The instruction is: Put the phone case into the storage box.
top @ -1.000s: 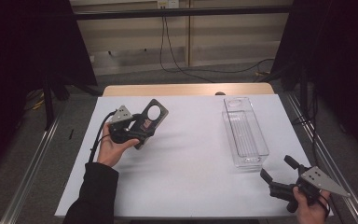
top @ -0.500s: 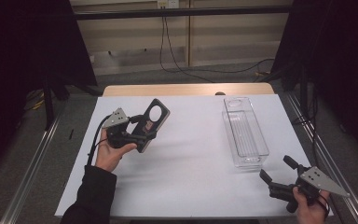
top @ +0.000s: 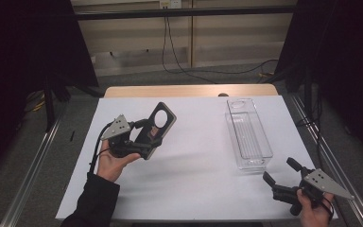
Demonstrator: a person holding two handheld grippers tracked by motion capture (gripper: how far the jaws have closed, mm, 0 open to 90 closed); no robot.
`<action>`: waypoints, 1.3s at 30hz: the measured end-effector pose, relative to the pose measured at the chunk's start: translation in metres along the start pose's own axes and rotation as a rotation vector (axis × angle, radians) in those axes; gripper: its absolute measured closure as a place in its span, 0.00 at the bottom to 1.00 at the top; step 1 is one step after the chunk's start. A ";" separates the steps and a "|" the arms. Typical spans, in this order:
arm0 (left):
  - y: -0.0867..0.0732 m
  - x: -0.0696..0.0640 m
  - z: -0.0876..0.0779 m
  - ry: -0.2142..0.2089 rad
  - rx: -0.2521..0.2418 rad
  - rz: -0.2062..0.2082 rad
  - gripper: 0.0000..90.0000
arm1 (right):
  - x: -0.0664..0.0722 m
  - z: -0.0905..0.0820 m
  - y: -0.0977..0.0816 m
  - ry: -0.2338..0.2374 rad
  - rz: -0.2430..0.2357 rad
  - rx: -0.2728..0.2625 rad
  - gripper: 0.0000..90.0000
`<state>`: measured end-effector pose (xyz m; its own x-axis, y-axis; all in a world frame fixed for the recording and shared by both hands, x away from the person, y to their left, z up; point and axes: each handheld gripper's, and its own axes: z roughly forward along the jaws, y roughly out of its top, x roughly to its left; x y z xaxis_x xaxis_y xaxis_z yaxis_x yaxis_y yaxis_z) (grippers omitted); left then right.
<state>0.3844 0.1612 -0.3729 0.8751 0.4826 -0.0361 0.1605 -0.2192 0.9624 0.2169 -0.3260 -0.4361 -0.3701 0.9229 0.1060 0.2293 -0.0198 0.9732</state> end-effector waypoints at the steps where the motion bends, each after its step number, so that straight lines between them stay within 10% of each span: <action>1: 0.000 -0.002 0.000 0.002 -0.003 -0.001 0.14 | 0.000 0.000 0.000 0.000 -0.003 0.000 0.00; 14: -0.010 -0.029 -0.001 0.002 0.002 0.014 0.14 | 0.005 0.000 0.000 0.010 -0.008 -0.003 0.00; 39: -0.019 -0.062 0.007 -0.143 -0.014 -0.008 0.14 | 0.018 0.001 0.015 0.147 0.023 -0.027 0.00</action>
<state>0.3306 0.1293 -0.3911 0.9301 0.3583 -0.0811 0.1626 -0.2035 0.9655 0.2144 -0.3098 -0.4200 -0.4932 0.8559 0.1555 0.2159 -0.0527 0.9750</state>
